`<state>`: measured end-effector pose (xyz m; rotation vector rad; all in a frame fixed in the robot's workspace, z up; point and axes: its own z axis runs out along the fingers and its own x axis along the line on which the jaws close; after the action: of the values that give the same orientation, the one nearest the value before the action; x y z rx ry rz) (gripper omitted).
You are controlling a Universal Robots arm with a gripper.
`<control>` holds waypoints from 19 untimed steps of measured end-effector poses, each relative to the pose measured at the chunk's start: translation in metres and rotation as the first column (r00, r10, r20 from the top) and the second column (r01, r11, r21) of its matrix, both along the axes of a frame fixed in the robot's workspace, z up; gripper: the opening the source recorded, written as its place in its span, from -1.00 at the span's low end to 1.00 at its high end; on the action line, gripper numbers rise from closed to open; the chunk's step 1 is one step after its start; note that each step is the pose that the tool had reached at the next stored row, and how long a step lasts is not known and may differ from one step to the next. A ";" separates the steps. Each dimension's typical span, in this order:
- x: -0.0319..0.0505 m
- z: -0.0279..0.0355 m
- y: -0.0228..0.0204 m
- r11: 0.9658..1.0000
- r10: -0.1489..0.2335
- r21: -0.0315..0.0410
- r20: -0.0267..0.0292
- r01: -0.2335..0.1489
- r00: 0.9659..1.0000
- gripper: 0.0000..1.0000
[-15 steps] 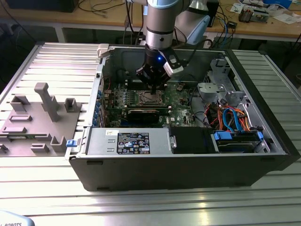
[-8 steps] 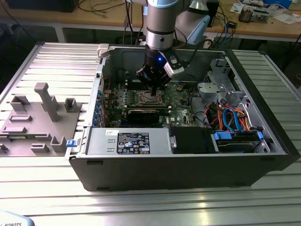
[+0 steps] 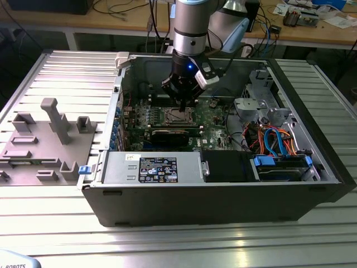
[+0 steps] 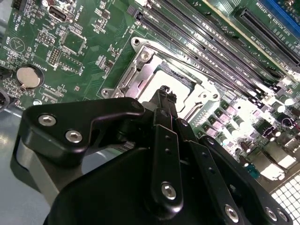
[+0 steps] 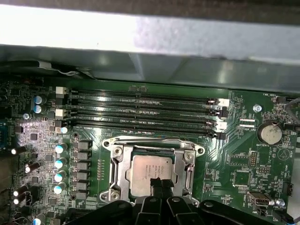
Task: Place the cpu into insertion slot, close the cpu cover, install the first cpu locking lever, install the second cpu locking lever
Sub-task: 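Install the first cpu locking lever, then install the second cpu locking lever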
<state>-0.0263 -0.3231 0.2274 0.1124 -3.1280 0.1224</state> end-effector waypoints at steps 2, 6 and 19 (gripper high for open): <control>0.0000 0.0001 0.0000 1.000 0.000 0.000 0.000 0.000 1.000 -0.79; 0.0000 0.0002 0.0000 1.000 0.000 0.000 0.000 0.000 1.000 -0.79; 0.0029 0.0015 -0.0328 0.999 0.000 0.042 -0.001 0.000 1.000 -0.79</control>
<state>-0.0234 -0.3559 0.2290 0.1130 -3.1309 0.0573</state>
